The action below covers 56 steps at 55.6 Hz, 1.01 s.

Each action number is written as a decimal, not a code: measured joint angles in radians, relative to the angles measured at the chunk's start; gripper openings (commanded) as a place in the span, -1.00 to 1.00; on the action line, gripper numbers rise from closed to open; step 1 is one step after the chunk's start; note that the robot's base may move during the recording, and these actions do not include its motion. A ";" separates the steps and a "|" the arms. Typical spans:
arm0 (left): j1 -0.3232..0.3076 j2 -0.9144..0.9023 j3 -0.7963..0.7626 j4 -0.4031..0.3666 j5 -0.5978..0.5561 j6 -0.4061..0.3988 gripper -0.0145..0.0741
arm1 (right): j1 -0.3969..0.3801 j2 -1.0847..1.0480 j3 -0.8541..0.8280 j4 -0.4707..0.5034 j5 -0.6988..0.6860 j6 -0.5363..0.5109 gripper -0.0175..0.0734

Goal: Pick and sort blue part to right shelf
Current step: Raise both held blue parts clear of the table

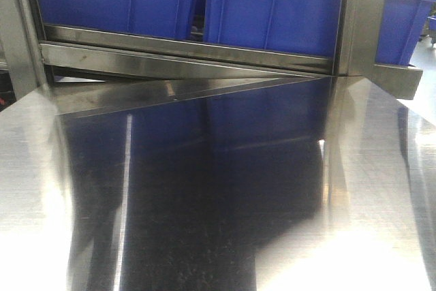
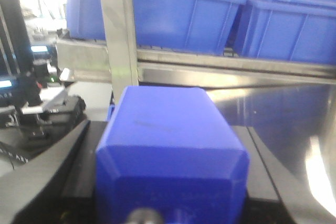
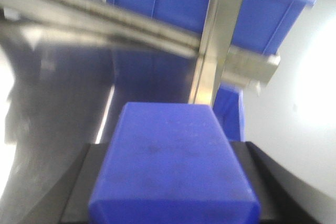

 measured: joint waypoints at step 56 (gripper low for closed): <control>0.000 -0.004 0.002 0.004 0.006 0.000 0.04 | 0.000 -0.124 0.000 -0.003 0.004 -0.002 -0.32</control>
